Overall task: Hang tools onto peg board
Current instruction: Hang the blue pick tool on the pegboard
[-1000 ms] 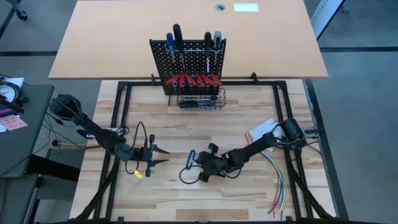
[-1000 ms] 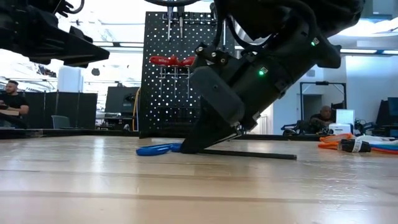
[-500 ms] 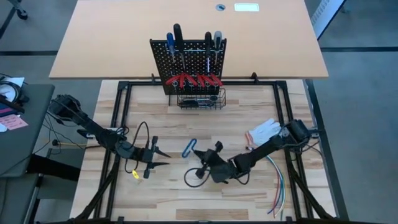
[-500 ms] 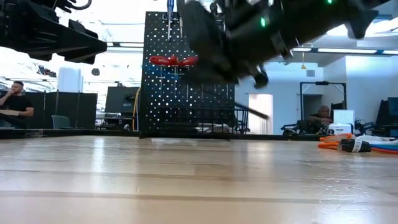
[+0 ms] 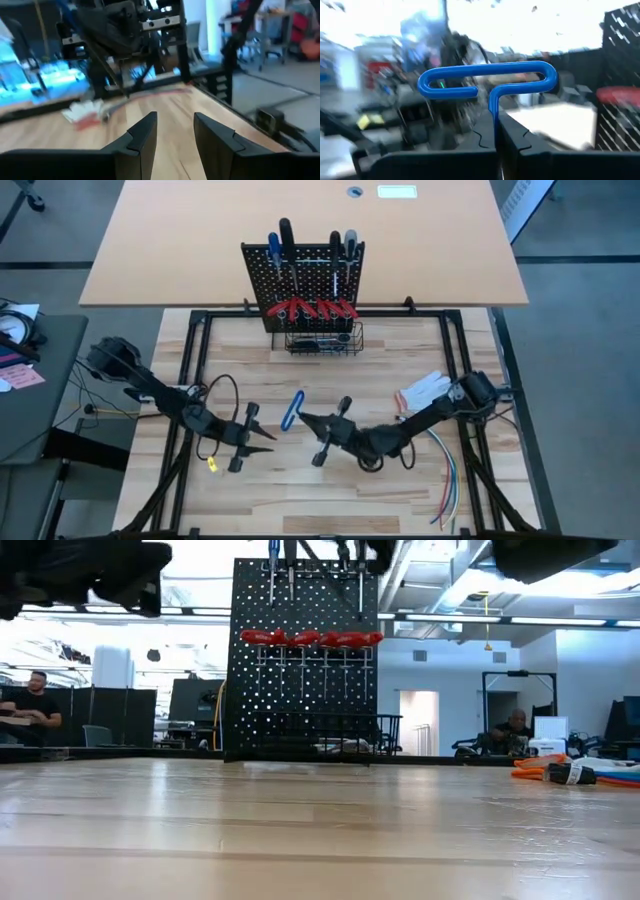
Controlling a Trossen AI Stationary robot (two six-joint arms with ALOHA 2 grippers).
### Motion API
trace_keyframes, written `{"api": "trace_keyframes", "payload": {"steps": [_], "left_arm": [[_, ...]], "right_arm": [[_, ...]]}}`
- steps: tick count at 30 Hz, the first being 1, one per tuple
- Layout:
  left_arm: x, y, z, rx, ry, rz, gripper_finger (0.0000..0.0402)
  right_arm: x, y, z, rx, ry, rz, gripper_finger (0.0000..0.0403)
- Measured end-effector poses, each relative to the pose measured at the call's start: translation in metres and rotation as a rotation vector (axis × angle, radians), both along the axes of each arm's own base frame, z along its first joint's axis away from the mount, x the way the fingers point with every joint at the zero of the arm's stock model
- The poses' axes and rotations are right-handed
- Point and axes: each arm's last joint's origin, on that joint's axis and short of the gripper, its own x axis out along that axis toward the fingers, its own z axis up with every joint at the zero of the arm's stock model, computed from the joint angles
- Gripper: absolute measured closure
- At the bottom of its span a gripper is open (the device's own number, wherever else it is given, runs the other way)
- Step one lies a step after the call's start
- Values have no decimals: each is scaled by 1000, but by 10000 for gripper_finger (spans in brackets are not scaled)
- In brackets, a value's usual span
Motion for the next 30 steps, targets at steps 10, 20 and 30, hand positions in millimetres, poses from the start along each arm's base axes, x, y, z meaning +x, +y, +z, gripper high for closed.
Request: {"api": "trace_keyframes", "payload": {"steps": [10, 20, 30], "left_arm": [[61, 2, 11, 10, -165, 126, 265], [86, -1, 37, 42, -243, 95, 231], [95, -6, 44, 20, -221, 58, 282]], "right_arm": [[15, -22, 27, -168, -178, 225, 401], [10, 3, 28, -288, -152, 296, 401], [12, 0, 27, -291, -137, 303, 399]]}}
